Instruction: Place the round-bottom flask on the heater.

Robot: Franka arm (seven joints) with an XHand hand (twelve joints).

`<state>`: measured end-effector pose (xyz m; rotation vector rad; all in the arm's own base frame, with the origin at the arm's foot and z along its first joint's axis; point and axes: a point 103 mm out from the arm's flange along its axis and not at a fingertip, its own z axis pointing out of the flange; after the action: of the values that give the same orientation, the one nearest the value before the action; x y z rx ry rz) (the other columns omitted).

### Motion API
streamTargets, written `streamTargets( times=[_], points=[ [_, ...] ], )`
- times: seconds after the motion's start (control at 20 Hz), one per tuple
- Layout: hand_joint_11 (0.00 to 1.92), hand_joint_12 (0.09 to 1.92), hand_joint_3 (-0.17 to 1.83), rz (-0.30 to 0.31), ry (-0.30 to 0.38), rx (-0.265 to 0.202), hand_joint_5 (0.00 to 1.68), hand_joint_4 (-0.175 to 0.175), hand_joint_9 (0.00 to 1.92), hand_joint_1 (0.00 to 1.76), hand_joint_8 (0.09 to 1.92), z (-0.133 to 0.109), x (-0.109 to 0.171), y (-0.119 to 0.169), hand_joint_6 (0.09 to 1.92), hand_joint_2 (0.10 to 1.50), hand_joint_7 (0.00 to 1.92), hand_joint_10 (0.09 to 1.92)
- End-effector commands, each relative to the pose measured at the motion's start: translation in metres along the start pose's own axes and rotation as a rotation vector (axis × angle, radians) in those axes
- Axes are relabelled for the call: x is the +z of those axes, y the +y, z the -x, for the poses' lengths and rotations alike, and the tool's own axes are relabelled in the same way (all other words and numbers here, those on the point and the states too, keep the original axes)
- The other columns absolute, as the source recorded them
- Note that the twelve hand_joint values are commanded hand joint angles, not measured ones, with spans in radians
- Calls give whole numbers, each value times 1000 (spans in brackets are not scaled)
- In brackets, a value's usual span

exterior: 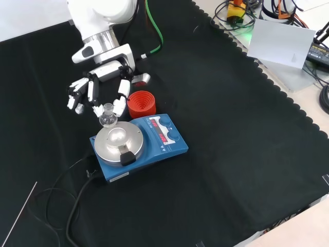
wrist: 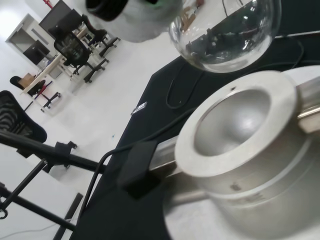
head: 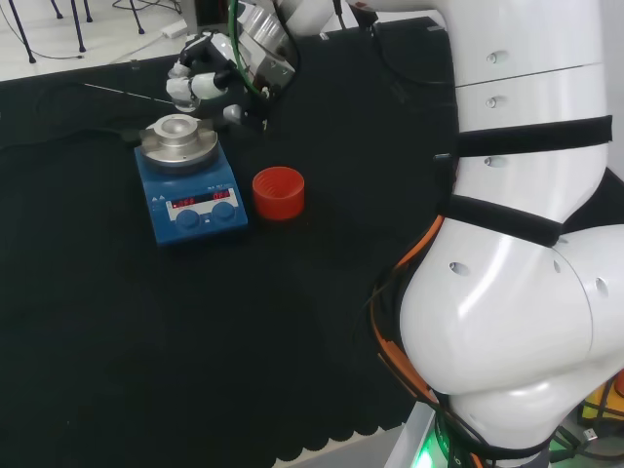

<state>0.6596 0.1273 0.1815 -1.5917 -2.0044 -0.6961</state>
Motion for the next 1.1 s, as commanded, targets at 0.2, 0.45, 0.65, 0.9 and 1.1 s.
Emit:
streamTargets(
  times=[0.2,0.45,0.65,0.9,1.1],
  points=[
    [1,1382,83,-26,6,-9,1187,175,499,1083,526,-10,14,0,679,980,291,569],
    [1,1384,85,-35,3,-9,1188,175,501,1083,526,-10,20,2,678,979,293,568],
    [2,1384,87,-43,-2,1,1188,175,502,1083,527,-4,23,5,677,978,295,568],
    [2,1385,89,-45,0,4,1189,175,503,1083,528,1,26,9,676,976,298,567],
    [3,1385,91,-47,1,6,1190,175,503,1084,528,5,28,11,675,975,299,566]
  ],
)
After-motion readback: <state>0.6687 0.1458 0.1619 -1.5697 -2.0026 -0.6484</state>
